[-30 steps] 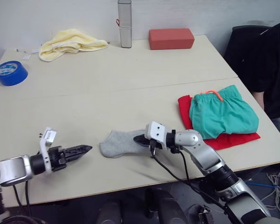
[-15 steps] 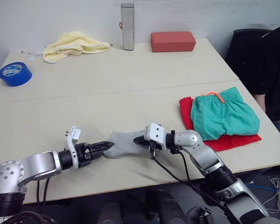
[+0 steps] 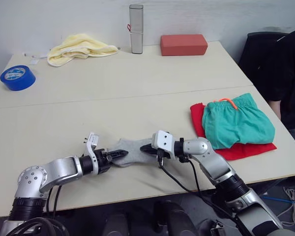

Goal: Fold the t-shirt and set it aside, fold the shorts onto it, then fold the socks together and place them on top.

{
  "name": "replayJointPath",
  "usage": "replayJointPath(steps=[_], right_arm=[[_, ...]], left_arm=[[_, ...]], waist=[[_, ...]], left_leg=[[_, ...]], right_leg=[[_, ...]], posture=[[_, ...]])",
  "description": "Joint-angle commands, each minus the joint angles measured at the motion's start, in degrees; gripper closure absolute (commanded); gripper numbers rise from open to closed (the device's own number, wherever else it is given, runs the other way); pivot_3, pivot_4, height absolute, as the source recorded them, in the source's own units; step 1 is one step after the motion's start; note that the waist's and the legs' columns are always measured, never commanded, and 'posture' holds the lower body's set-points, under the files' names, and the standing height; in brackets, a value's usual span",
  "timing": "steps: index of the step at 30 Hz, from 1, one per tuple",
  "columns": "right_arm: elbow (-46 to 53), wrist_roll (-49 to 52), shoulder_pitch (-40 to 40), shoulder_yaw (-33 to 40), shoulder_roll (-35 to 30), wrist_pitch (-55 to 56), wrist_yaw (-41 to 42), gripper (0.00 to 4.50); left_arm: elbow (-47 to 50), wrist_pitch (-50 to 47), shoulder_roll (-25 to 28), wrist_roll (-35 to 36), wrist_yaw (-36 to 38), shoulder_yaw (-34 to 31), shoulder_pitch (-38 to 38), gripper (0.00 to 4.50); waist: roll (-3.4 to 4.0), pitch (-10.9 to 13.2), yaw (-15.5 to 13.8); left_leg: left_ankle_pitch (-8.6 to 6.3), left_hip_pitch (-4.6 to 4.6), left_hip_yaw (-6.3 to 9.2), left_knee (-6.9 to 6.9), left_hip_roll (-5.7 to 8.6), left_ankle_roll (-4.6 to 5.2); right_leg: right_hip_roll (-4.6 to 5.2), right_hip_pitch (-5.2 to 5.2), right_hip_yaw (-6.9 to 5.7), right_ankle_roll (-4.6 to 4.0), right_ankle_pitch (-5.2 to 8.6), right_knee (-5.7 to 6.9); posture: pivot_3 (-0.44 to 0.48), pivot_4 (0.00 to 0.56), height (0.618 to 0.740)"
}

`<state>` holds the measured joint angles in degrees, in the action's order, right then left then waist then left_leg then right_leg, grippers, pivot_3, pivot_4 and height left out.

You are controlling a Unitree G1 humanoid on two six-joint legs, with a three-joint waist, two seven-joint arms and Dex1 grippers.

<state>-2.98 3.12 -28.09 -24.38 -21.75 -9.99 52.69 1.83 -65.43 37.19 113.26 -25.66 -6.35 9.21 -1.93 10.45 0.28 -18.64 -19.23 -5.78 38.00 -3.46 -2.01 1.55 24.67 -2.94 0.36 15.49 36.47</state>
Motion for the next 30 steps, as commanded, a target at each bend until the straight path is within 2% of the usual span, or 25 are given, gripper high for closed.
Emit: replayJointPath(steps=[1,2,9,13,20,24,30], right_arm=[[1.32,0.15,0.35,1.47,-0.55,0.77,0.34,4.50],[1.66,0.25,0.43,1.64,-0.84,0.75,0.49,4.50],[3.04,0.00,1.06,2.24,-4.28,0.78,2.08,4.50],[2.30,-0.56,1.35,1.92,-4.91,1.13,2.00,4.50],[-0.50,-1.59,1.30,1.06,-3.43,2.20,0.96,4.50],[-0.37,-1.95,2.11,0.68,-2.52,2.05,0.61,4.50],[-0.17,-2.21,2.24,1.06,-1.71,1.72,-0.08,4.50]], left_arm=[[1.46,1.24,-0.02,-0.26,-0.60,2.06,-0.45,4.35],[1.73,1.95,-0.21,-0.66,-0.83,2.31,-0.49,4.47],[3.19,3.79,0.50,-2.83,0.44,2.24,-1.18,4.47],[4.97,3.39,1.80,-5.42,4.43,1.49,-0.45,4.47],[8.67,-0.82,6.03,-14.05,16.49,2.55,5.10,4.47],[11.08,-3.54,8.06,-22.43,27.21,5.47,14.68,4.47],[10.05,-6.30,4.69,-31.20,35.90,10.87,23.16,4.47]], waist=[[0.02,0.01,-0.02],[0.04,0.02,-0.03],[0.06,0.03,-0.13],[0.07,0.05,-0.08],[0.09,0.11,-0.02],[0.01,0.16,-0.02],[0.01,0.17,0.42]], left_leg=[[0.00,0.01,0.01,-0.01,-0.01,-0.01],[-0.01,0.03,0.01,-0.02,-0.01,0.00],[-0.07,0.02,0.02,-0.02,0.01,0.14],[-0.07,0.01,0.03,-0.06,-0.02,0.13],[0.00,-0.08,0.02,-0.20,-0.10,0.00],[0.03,-0.10,-0.02,-0.29,-0.08,-0.03],[0.09,-0.03,-0.11,-0.62,-0.06,-0.14]], right_leg=[[0.00,-0.01,-0.01,-0.01,0.01,0.00],[0.00,-0.02,-0.01,-0.02,0.01,0.00],[0.00,-0.03,-0.01,-0.01,0.01,-0.05],[-0.05,-0.01,-0.01,-0.03,0.04,-0.10],[-0.14,-0.01,-0.06,-0.05,0.05,-0.46],[-0.14,0.00,-0.05,-0.03,0.04,-0.54],[-0.11,0.03,0.01,0.01,0.01,-0.56]], posture=[[0.000,0.150,0.740],[0.000,0.150,0.740],[0.000,0.150,0.740],[0.000,0.150,0.740],[0.000,0.150,0.740],[0.000,0.150,0.740],[0.000,0.150,0.740]])
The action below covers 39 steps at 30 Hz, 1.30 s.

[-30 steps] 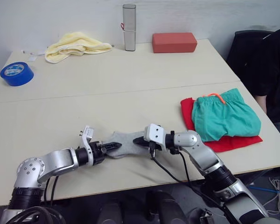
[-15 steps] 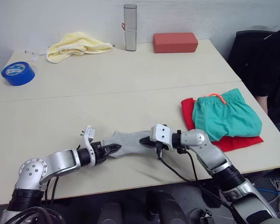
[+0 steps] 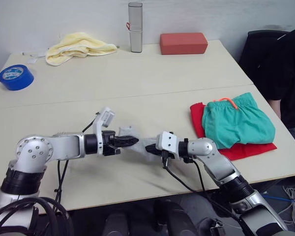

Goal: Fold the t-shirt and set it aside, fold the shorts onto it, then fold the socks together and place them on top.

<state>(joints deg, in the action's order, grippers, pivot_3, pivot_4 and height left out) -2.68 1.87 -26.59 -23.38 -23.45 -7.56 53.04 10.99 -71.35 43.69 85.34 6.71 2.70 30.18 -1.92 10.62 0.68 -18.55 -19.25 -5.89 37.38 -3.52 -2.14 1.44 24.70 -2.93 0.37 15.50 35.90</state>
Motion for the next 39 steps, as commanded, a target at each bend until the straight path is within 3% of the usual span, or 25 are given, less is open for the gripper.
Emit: replayJointPath(steps=[1,10,15,19,25,29,36,39], right_arm=[[-0.33,-0.95,0.79,0.17,0.04,-0.90,-0.56,4.50],[2.34,-0.67,1.99,1.18,-1.06,-2.56,-1.00,4.50],[4.59,0.02,2.78,2.59,-1.55,-4.18,-1.67,4.50],[7.26,1.64,3.69,5.27,-3.24,-5.39,-1.50,4.50],[10.73,4.36,6.81,9.19,-7.14,-6.75,-0.17,4.50],[11.61,6.24,11.70,13.58,-11.15,-5.97,0.42,4.50],[13.20,6.72,14.09,13.73,-10.89,-6.33,-1.21,4.50],[14.23,7.07,14.75,14.02,-10.95,-6.28,-1.75,4.50]], left_arm=[[0.82,-0.56,-2.59,-5.19,4.87,2.86,2.91,4.47],[-1.46,2.42,-8.26,-22.46,15.22,9.44,5.16,4.47],[0.89,3.25,-8.54,-25.45,22.48,8.52,4.55,3.06],[3.66,10.80,-6.18,-30.26,32.32,8.06,1.96,1.78],[2.49,17.28,-5.89,-36.66,39.50,8.79,0.59,1.78],[-1.03,25.82,-9.55,-43.32,42.85,10.40,0.07,1.78],[-4.50,37.48,-13.74,-52.32,48.27,13.08,-0.42,1.78],[-5.76,39.58,-16.38,-52.41,49.43,11.60,0.02,2.34]], waist=[[-0.01,0.00,0.06],[0.00,0.01,0.79],[0.00,0.01,0.81],[0.01,0.02,0.86],[0.03,0.03,0.70],[0.04,0.04,0.41],[0.04,0.04,0.81],[0.04,0.04,0.78]], left_leg=[[0.02,0.01,0.04,-0.07,0.00,-0.05],[0.08,-0.06,0.03,-0.23,0.01,-0.17],[0.09,-0.07,0.04,-0.23,0.01,-0.16],[0.08,-0.11,0.03,-0.25,0.02,-0.15],[0.09,-0.54,0.03,-0.21,0.02,-0.12],[0.04,-0.79,0.06,-0.15,0.06,0.00],[-0.01,-0.84,0.02,-0.06,0.04,0.10],[-0.01,-0.86,0.04,-0.05,0.05,0.19]], right_leg=[[-0.01,0.03,-0.01,0.00,0.00,0.01],[-0.01,0.22,-0.01,0.00,0.04,0.01],[0.00,0.22,0.00,0.02,0.05,0.01],[0.01,0.26,0.01,0.07,0.08,0.01],[0.01,0.67,0.02,0.07,0.08,0.03],[0.02,0.80,-0.03,0.13,0.10,-0.03],[-0.01,0.81,-0.01,0.20,0.09,-0.03],[0.00,0.81,-0.01,0.23,0.08,-0.03]], posture=[[0.000,0.150,0.740],[0.000,0.150,0.740],[0.000,0.150,0.740],[0.000,0.150,0.740],[0.000,0.150,0.740],[0.000,0.150,0.740],[0.000,0.150,0.740],[0.000,0.150,0.740]])
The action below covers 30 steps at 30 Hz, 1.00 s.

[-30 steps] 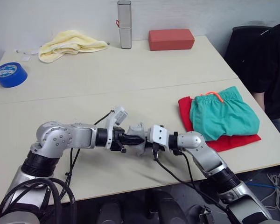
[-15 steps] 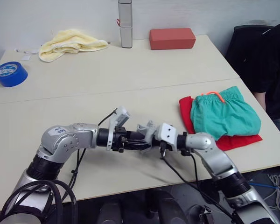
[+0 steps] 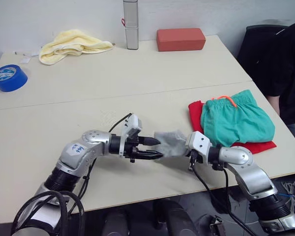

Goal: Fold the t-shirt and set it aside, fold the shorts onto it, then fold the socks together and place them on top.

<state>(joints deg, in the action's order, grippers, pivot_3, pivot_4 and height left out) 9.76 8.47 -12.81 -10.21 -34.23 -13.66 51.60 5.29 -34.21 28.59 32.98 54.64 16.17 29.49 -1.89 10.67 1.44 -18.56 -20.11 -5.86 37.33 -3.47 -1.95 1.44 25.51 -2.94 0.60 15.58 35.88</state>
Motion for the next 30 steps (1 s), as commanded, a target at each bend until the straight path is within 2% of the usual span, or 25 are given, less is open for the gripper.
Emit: replayJointPath(steps=[1,7,10,17,23,27,30], right_arm=[[2.03,0.35,1.12,0.87,-0.34,0.48,-0.27,4.50],[2.12,0.29,0.27,-0.01,0.75,0.82,-0.65,4.50],[1.92,0.15,-0.38,-0.64,1.57,0.80,-0.80,4.50],[2.96,1.04,-0.65,0.95,1.71,-0.68,-1.62,4.50],[8.65,9.21,6.34,11.00,-3.56,-2.39,2.20,4.50],[10.00,15.05,14.39,20.40,-7.31,-2.11,5.71,4.50],[10.81,19.17,18.25,24.95,-6.97,-0.57,7.42,4.50]], left_arm=[[-0.55,3.80,-1.96,-0.70,1.66,-2.19,0.93,2.67],[-6.32,10.88,-5.79,-7.84,1.05,-0.47,2.80,4.49],[-9.25,11.92,-8.73,-9.45,0.05,-0.74,3.03,4.49],[-11.91,14.73,-10.45,-14.11,-0.09,0.56,0.86,4.49],[-12.87,13.36,-11.46,-17.49,-5.20,-0.44,-0.93,4.49],[-11.16,12.94,-10.64,-16.64,-2.50,-0.22,-2.47,4.49],[-9.64,14.04,-11.17,-15.28,-1.66,-1.76,-1.77,4.49]], waist=[[0.00,0.00,0.03],[0.00,0.00,0.03],[0.00,0.00,0.06],[0.00,0.00,0.03],[0.01,0.00,-0.57],[0.00,-0.01,-1.05],[0.01,-0.01,-1.32]], left_leg=[[0.00,0.00,-0.01,0.00,0.01,0.00],[0.01,0.00,-0.01,0.02,0.02,0.02],[0.02,0.00,-0.02,0.02,0.02,0.02],[0.02,-0.01,-0.03,0.01,0.01,0.02],[-0.10,-0.04,-0.01,0.07,0.03,0.26],[-0.13,-0.01,-0.04,0.09,0.06,0.31],[-0.13,0.01,0.01,0.06,0.11,0.34]], right_leg=[[0.00,0.00,0.01,0.02,-0.01,0.00],[0.00,0.00,0.01,0.06,-0.03,0.01],[0.00,0.00,0.01,0.07,-0.04,0.01],[0.00,0.02,0.00,0.06,-0.05,0.02],[0.04,0.01,-0.01,0.09,-0.07,0.03],[0.04,-0.02,0.00,0.12,-0.08,0.00],[0.02,-0.05,-0.01,0.13,-0.09,0.03]], posture=[[0.000,0.150,0.740],[0.000,0.150,0.740],[0.000,0.150,0.740],[0.000,0.150,0.740],[0.000,0.150,0.740],[0.000,0.150,0.740],[0.000,0.150,0.740]])
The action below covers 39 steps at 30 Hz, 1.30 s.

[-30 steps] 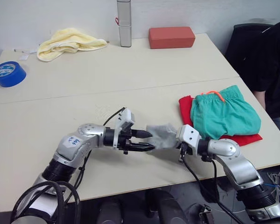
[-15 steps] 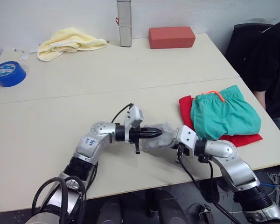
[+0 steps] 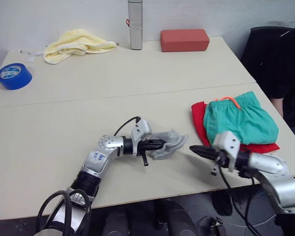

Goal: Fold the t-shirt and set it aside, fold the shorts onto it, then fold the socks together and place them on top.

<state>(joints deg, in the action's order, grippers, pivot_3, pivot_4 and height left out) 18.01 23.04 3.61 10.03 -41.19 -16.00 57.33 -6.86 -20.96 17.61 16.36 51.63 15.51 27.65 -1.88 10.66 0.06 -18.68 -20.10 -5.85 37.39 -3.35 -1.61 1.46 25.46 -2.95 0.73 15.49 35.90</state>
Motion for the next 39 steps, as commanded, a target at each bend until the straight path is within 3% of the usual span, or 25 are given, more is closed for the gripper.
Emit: replayJointPath(steps=[1,5,11,16,25,29,34,37,39], right_arm=[[3.51,6.45,1.85,5.31,0.60,0.85,1.26,4.50],[8.39,15.26,-3.59,3.35,4.26,-6.40,-3.63,4.50],[4.60,7.81,-15.17,-9.43,8.62,-9.10,-8.50,4.50],[-3.00,-2.17,-19.11,-17.82,8.69,-2.98,-6.87,4.50],[-12.29,-11.35,-18.91,-21.90,7.93,9.68,-3.40,4.50],[-12.68,-11.70,-17.39,-21.39,6.87,19.55,1.04,4.50],[-11.72,-9.08,-14.89,-17.82,6.06,22.24,2.39,4.50],[-8.03,1.15,-12.52,-12.10,5.47,12.03,1.25,4.50],[-5.07,9.36,-11.58,-6.87,4.82,3.72,-0.57,4.15]], left_arm=[[2.77,1.36,-0.28,1.59,1.82,-1.54,0.60,4.49],[3.47,2.03,-0.61,2.36,3.73,-2.58,2.91,4.49],[0.40,4.02,0.42,-0.02,4.69,-2.35,4.72,4.49],[-1.23,3.90,0.53,-1.09,3.11,-3.01,4.77,4.49],[-6.33,3.41,-1.62,-4.53,0.24,-1.70,4.86,4.49],[-7.98,2.36,-2.64,-5.48,-2.22,-1.89,4.18,4.49],[-7.13,2.40,-3.29,-5.20,-3.88,-2.70,3.53,4.49],[-3.63,3.68,-2.33,-1.89,-1.81,-5.51,2.46,4.49],[-1.04,5.41,-0.58,0.35,0.15,-8.22,1.55,4.50]], waist=[[0.00,0.00,0.20],[-0.06,0.06,0.82],[-0.06,0.05,1.42],[-0.06,0.04,1.36],[-0.06,0.04,1.00],[-0.06,0.04,1.04],[-0.06,0.04,1.03],[-0.06,0.04,1.02],[-0.06,0.05,1.27]], left_leg=[[0.01,0.00,-0.01,0.02,0.00,0.01],[0.19,-0.09,-0.15,0.01,0.00,0.05],[0.43,-0.09,-0.08,-0.10,0.04,0.02],[0.54,-0.10,-0.07,-0.02,0.02,-0.21],[0.23,-0.14,-0.09,0.15,0.12,0.27],[0.22,-0.10,-0.06,0.31,0.13,0.29],[0.24,-0.09,-0.07,0.36,0.14,0.29],[0.24,-0.09,-0.07,0.37,0.13,0.28],[0.30,-0.10,-0.07,0.37,0.09,0.16]], right_leg=[[0.00,0.00,0.01,0.00,-0.01,0.01],[-0.01,-0.02,0.15,0.09,0.00,0.01],[0.01,-0.03,0.16,0.18,-0.07,0.01],[0.06,0.15,0.08,-0.06,-0.22,0.06],[0.16,0.12,0.06,0.06,-0.25,-0.01],[0.15,0.02,0.08,0.12,-0.32,0.06],[0.15,-0.01,0.10,0.13,-0.43,0.07],[0.17,-0.02,0.10,0.12,-0.44,0.09],[0.17,0.00,0.10,0.10,-0.45,0.12]], posture=[[0.000,0.150,0.740],[0.000,0.150,0.740],[0.000,0.150,0.740],[0.000,0.150,0.740],[0.000,0.150,0.740],[0.000,0.150,0.740],[0.000,0.150,0.740],[0.000,0.150,0.740],[0.000,0.150,0.740]])
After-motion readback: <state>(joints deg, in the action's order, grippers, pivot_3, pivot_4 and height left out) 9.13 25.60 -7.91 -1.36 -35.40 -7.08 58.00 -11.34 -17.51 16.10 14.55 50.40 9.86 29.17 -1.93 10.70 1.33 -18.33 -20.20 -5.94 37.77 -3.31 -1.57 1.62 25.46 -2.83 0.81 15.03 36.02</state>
